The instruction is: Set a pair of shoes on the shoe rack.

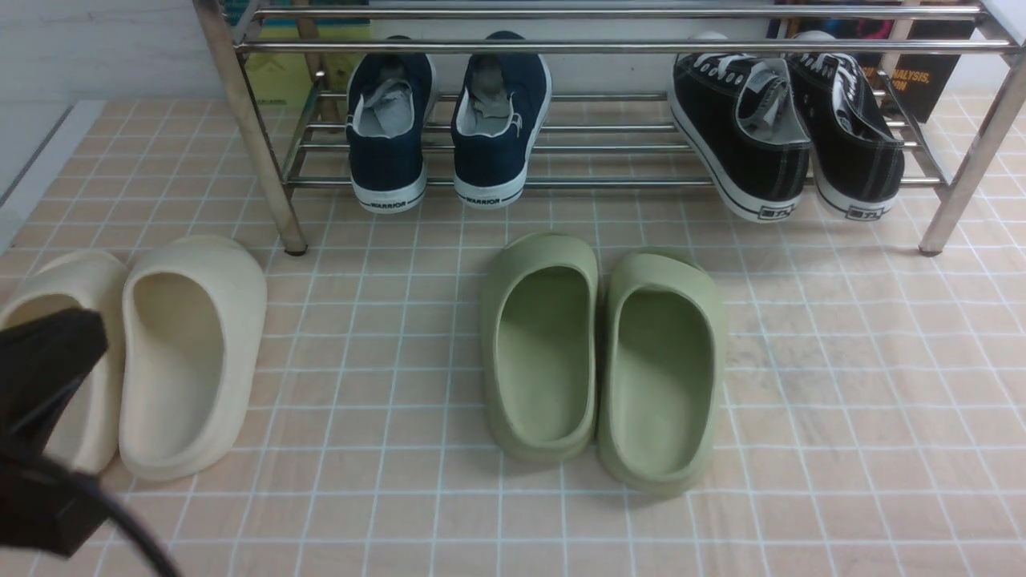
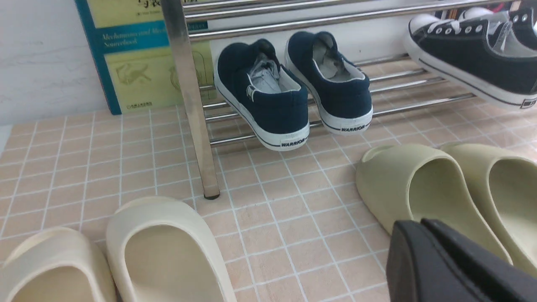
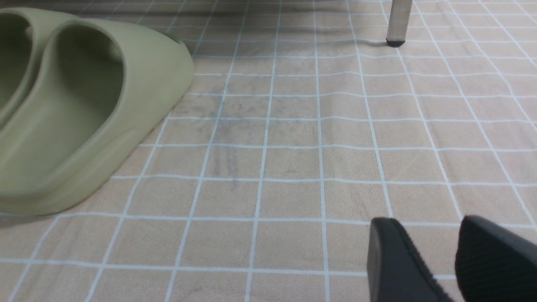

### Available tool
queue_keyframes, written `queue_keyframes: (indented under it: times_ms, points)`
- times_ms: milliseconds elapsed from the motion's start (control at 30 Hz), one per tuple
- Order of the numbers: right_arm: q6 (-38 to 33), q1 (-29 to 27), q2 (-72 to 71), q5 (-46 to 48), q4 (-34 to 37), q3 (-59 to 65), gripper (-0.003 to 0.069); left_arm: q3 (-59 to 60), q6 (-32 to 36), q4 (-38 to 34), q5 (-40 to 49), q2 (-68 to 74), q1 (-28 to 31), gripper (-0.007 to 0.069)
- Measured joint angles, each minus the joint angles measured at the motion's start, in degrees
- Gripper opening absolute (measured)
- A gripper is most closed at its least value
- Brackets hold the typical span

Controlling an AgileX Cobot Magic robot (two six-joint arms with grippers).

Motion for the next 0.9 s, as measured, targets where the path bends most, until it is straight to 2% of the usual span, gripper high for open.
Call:
queue_keyframes:
  times_ms: [267,500,900]
  points:
    - [0.00,0.00,0.00,0.00,0.00,0.00,0.0240,5.55,-0.06,3.25,6.79,-12.81,0.00,0.0033]
    - [-0.04,0.00,0.00,0.00,0.00,0.00,0.0240,9.50,-0.18,5.40,1.24,-12.92,0.00,0.0034]
    - [-0.06,0.00,0.00,0.00,0.00,0.00,0.0240,9.84,-0.20,12.56,0.25,-12.92,0.00,0.0042]
